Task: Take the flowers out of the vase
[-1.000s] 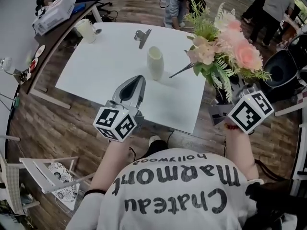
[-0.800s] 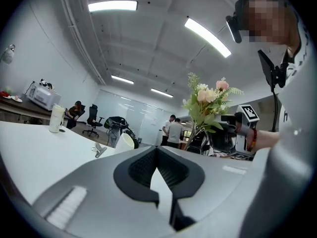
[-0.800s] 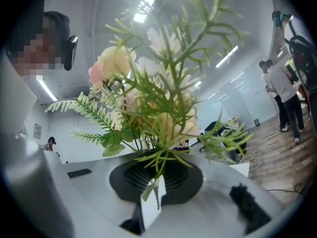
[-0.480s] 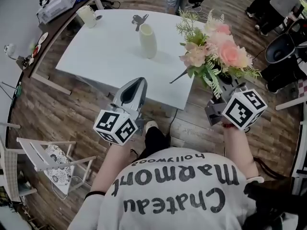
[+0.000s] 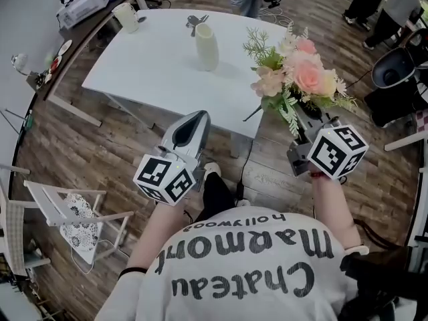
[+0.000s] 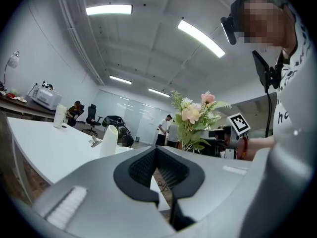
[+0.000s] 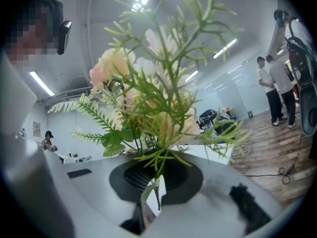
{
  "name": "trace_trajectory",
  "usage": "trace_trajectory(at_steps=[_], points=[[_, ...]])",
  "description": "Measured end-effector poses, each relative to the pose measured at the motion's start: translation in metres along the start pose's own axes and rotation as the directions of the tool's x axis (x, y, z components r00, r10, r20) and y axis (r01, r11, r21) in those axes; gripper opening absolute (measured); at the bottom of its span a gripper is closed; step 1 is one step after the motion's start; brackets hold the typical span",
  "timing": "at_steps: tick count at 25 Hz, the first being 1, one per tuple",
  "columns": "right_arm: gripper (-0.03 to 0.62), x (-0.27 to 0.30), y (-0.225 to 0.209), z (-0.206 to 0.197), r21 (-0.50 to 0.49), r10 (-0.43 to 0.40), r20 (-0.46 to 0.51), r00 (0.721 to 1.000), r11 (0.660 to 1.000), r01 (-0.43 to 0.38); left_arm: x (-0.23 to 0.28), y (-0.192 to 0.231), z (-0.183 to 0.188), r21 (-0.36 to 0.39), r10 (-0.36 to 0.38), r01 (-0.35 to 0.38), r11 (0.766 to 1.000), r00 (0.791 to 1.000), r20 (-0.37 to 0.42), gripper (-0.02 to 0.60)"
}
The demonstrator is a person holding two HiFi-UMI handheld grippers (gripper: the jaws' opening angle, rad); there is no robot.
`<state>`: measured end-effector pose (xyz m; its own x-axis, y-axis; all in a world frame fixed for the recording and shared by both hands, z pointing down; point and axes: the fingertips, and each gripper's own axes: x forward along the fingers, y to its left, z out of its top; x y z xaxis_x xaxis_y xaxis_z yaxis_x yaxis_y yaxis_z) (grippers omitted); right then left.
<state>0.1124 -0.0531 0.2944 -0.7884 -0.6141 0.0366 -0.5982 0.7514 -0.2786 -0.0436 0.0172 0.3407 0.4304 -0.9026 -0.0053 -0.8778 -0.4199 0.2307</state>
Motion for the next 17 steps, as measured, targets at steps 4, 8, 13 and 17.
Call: trace_trajectory(at_steps=[4, 8, 13, 17], points=[[0.034, -0.0015, 0.0015, 0.0024, 0.001, 0.003, -0.003, 1.000, 1.000, -0.003, -0.0009, -0.0017, -0.0005, 0.003, 0.007, -0.007, 1.000, 1.000, -0.009, 0.003], [0.034, -0.0018, 0.0039, 0.0040, -0.002, 0.006, -0.006, 1.000, 1.000, -0.006, -0.0032, -0.0023, 0.0018, 0.001, 0.008, -0.008, 1.000, 1.000, -0.006, 0.003], [0.034, -0.0029, 0.0053, 0.0049, -0.004, 0.006, -0.006, 1.000, 1.000, -0.006, -0.0046, -0.0031, 0.0018, 0.004, 0.012, -0.012, 1.000, 1.000, -0.013, 0.003], [0.034, -0.0053, 0.0061, 0.0054, -0.005, 0.005, -0.003, 1.000, 1.000, -0.005, -0.0054, -0.0045, 0.0004, -0.002, 0.012, -0.012, 1.000, 1.000, -0.017, 0.003]])
